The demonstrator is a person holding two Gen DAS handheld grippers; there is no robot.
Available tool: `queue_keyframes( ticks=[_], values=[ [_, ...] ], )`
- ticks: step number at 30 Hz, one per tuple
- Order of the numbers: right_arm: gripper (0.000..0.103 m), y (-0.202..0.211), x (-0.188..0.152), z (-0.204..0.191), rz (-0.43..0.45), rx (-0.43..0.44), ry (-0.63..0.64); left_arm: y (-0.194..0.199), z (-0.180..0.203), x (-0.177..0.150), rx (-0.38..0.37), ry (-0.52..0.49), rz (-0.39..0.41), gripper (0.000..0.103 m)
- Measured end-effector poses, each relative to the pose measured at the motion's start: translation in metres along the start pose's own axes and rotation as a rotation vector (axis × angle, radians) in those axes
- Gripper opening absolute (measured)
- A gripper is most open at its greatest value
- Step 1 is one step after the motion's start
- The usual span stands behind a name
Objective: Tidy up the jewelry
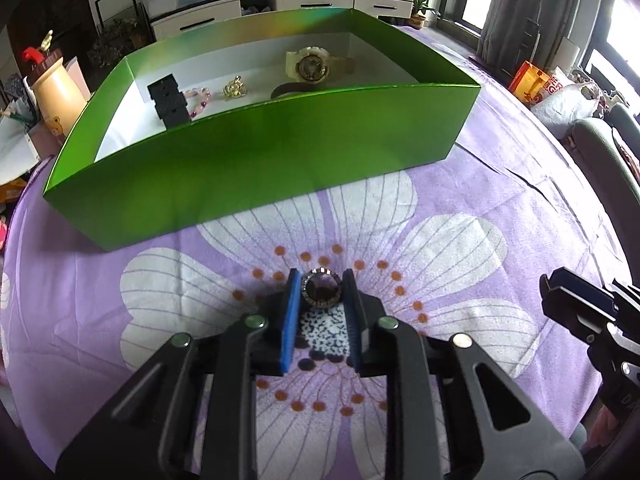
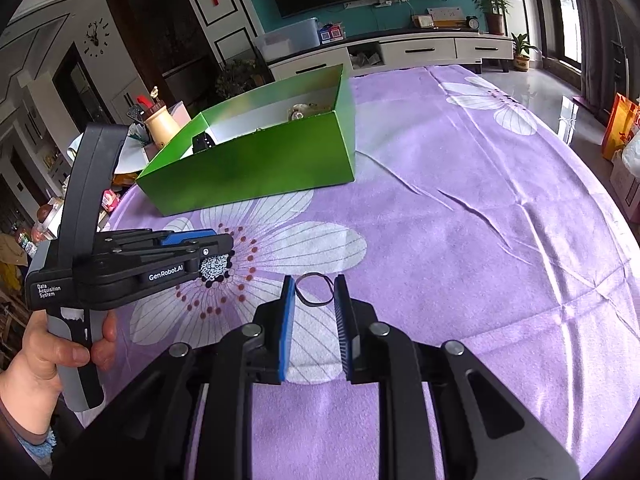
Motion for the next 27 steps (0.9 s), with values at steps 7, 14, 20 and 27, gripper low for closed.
queue_keyframes(
  ticks=[7,14,20,27],
  values=[
    [0.019,0.011,0.004,-0.004,0.018,-0.006,0.009,0.018,-0.007,-0.008,-0.006,0.035,-0.001,0.021],
    [0.019,0.02,0.006,-0.013,0.028,-0.005,0.026,0.044,-0.014,-0.016,0.002,0.057,0.025,0.021],
    [0.019,0.028,0.012,-0.025,0.042,0.0,0.044,0.065,-0.025,-0.021,0.016,0.078,0.045,0.021],
    [0.019,0.035,0.021,-0.038,0.056,0.003,0.069,0.082,-0.037,-0.019,0.029,0.095,0.069,0.021]
  ],
)
Point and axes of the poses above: each gripper's, at about its wrist camera, not at the fingertips, and y roughly against the way its jaws point, z to its right, x to its top, the point moved 4 cm from there along -y, roughly the way its jaws point
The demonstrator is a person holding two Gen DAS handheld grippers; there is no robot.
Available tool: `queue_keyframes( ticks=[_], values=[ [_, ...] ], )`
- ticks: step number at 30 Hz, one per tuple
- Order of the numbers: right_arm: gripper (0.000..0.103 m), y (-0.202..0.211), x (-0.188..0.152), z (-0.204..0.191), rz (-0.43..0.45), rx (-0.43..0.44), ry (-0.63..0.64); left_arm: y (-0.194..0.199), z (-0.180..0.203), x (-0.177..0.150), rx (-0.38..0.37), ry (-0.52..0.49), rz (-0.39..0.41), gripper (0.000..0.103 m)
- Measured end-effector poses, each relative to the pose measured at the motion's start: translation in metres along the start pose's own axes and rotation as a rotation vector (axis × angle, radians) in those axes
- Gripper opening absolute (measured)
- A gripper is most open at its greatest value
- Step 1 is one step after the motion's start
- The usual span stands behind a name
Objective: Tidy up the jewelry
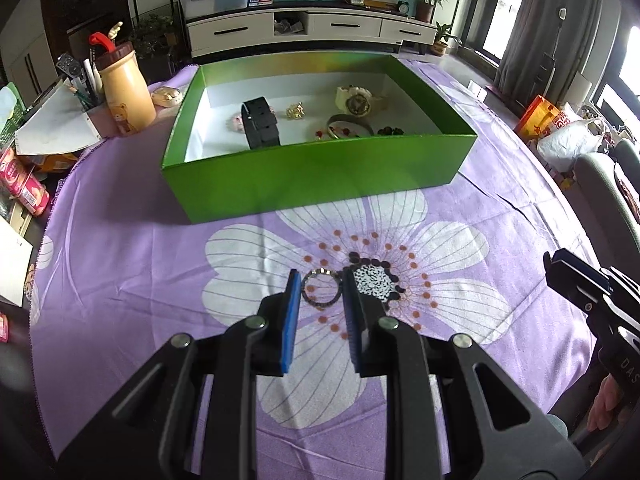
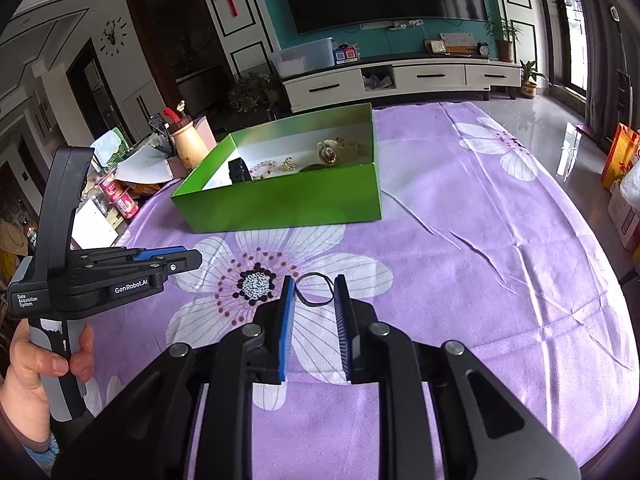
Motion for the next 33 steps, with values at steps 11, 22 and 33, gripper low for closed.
queue_keyframes(
  ticks=[11,22,33],
  values=[
    [0.019,-0.001,0.029,-0.027,0.016,0.019,0.052,0.019,-0.021,0.015,-0.004,0.023,0.038,0.021],
    [0.019,-0.013,0.08,-0.043,0.036,0.005,0.098,0.032,-0.047,0.059,-0.025,0.03,0.074,0.021],
    [0.019,-0.039,0.121,-0.038,0.039,-0.013,0.1,0.016,-0.043,0.118,-0.003,-0.001,0.088,0.021]
  ],
)
Point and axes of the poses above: each gripper's, at about its wrist camera, not at the fingertips, and y roughly against the way its jaws point, z to its right, x to its top, the point moved 4 cm from there along -y, roughly the way its jaws point
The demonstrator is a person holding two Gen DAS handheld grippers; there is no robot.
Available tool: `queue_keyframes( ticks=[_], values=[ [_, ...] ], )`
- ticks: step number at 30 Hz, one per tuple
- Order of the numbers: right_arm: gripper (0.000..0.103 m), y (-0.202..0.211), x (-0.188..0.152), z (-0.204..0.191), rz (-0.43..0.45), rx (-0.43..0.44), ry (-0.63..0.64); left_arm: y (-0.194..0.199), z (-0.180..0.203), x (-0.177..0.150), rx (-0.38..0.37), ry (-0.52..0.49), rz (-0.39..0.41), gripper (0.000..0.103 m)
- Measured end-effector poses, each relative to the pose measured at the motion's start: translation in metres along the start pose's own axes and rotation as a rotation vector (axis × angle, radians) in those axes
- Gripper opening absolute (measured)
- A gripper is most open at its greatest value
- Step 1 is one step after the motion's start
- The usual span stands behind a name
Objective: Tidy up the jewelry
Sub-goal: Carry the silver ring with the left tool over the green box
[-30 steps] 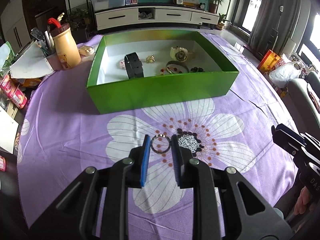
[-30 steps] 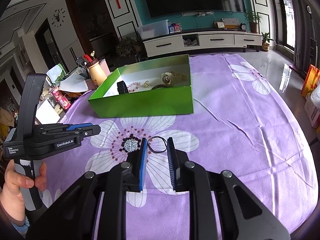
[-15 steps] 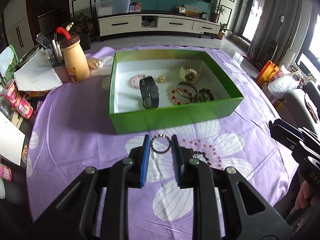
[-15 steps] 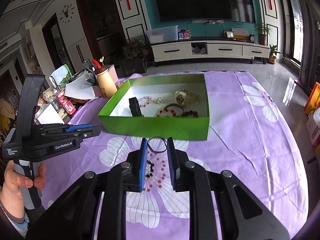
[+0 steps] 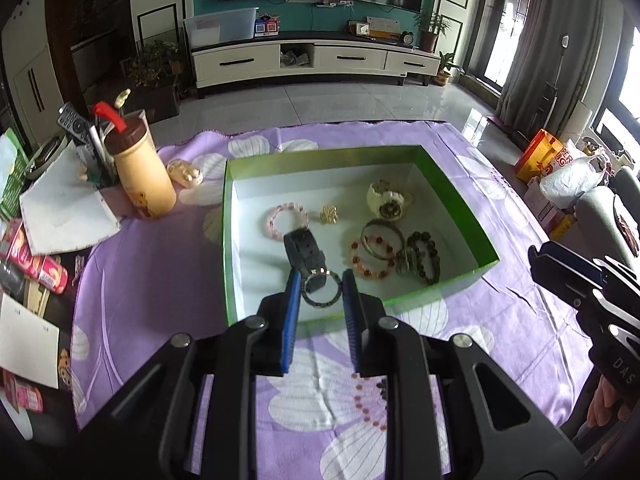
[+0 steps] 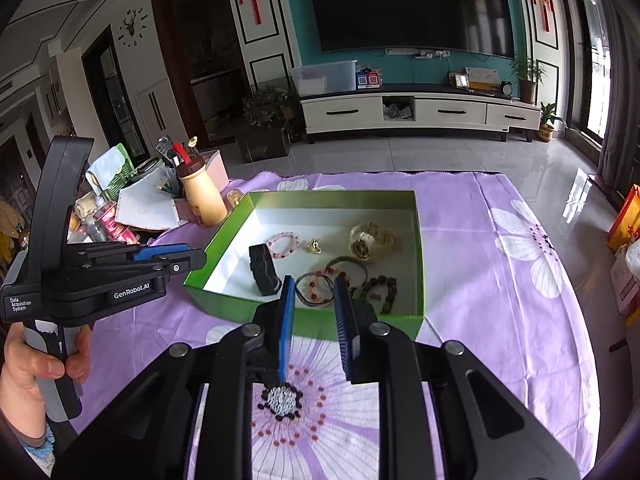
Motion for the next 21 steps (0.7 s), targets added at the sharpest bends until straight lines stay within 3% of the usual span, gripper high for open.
queue_keyframes(
  ticks=[10,21],
  values=[
    [0.019,-0.039,0.02,0.021,-0.044,-0.025,-0.035,-0.032,0.019,0.029,0.028,-0.052,-0.013,0.021],
    [0.019,-0.069,0.027,0.04,-0.095,-0.042,-0.07,-0.064,0.022,0.04,0.053,-0.058,-0.052,0.021]
  ],
)
Point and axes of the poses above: each gripper's, at about its wrist camera, not at the fingertips, and y roughly against the way its jaws point, z to its right, x to its top, the point moved 4 cm from there along -y, roughly the way its jaws point
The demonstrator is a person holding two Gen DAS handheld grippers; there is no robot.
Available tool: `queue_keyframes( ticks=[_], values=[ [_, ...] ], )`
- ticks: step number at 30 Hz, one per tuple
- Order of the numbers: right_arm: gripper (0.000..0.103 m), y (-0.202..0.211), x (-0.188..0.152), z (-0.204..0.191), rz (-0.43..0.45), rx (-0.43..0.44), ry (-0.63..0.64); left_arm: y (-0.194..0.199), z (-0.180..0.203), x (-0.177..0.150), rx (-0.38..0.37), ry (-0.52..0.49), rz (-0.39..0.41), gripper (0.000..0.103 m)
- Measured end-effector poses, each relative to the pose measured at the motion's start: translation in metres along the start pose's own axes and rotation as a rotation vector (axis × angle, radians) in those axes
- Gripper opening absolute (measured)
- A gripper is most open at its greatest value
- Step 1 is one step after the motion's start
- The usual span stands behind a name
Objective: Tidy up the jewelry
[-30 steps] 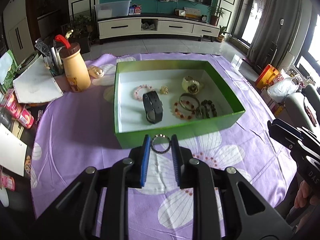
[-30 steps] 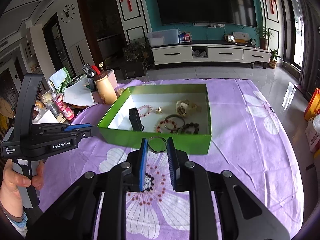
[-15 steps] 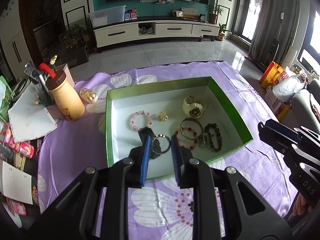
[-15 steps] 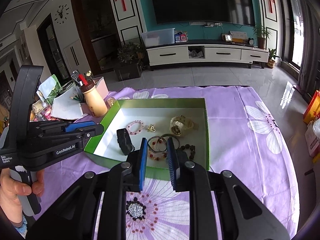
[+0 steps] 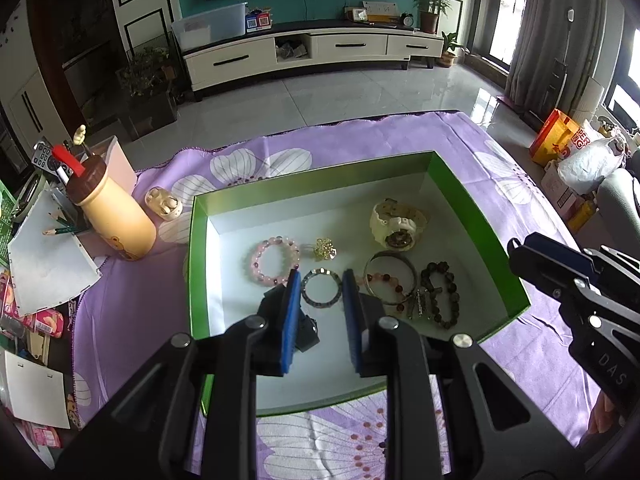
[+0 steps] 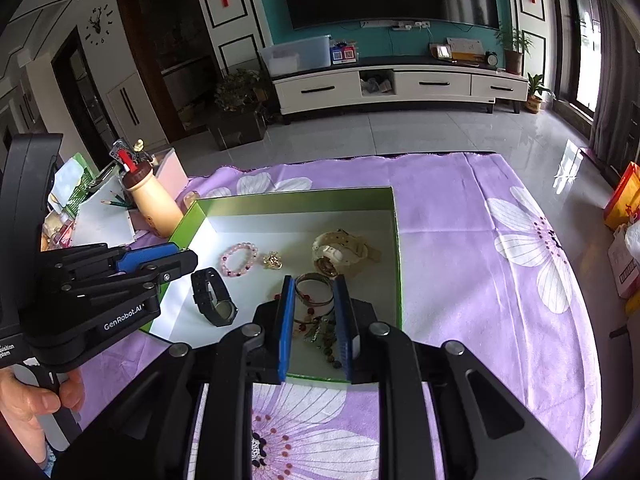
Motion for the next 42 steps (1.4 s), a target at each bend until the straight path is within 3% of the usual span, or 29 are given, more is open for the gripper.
queue_keyframes(
  ticks=[17,42],
  values=[
    [0.019,-0.039,-0.001,0.016,-0.081,-0.011,-0.029,-0.032,0.011,0.003,0.021,-0.036,-0.041,0.021],
    [0.019,-0.066,-0.003,0.027,-0.152,-0.061,-0.017,-0.062,0.005,0.006,0.041,-0.029,-0.113,0.021]
  ],
)
Point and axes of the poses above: each gripper's, at about its wrist camera, not at the fingertips, and y roughly against the way its jaws point, z to its right, x to its top, the point moved 4 cm from there along -y, roughly the way its jaws point
